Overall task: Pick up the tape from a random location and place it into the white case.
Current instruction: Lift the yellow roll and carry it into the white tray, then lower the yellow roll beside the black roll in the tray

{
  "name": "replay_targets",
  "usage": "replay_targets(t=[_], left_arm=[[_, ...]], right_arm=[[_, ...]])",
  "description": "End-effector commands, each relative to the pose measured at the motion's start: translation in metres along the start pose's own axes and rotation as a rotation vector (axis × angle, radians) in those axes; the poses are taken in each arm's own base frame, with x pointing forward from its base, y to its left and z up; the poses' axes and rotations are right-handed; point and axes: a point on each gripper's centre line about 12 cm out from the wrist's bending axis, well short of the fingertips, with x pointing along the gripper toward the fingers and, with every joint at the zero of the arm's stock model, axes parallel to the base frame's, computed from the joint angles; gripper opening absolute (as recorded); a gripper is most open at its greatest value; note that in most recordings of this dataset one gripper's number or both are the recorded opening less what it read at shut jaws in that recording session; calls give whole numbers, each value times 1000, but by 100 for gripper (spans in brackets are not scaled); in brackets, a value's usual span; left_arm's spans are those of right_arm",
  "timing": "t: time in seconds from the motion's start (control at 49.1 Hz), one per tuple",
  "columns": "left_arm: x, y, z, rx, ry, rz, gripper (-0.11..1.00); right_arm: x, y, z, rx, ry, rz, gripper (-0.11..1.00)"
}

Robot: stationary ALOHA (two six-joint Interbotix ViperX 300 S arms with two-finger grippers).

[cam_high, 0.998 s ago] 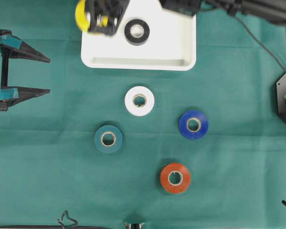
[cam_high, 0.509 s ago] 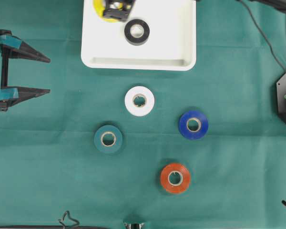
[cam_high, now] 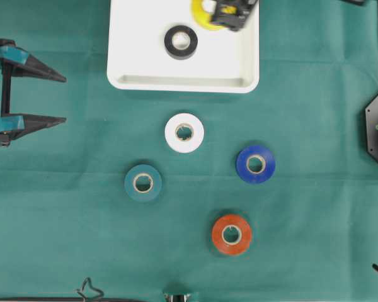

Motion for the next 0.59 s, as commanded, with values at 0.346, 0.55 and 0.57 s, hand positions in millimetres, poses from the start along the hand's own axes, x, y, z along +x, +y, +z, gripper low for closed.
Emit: replay_targets(t=[0.346,0.55,0.57], left_arm=[[1,0,10,-2,-25,1,97],[1,0,10,-1,-25,1,97],[0,0,11,-3,-28,3,97]], right_arm=[[-28,-6,-29,49,-91,0,29],[-26,-7,-27,45,-102,-2,29],[-26,-7,-27,45,-103,-2,29]])
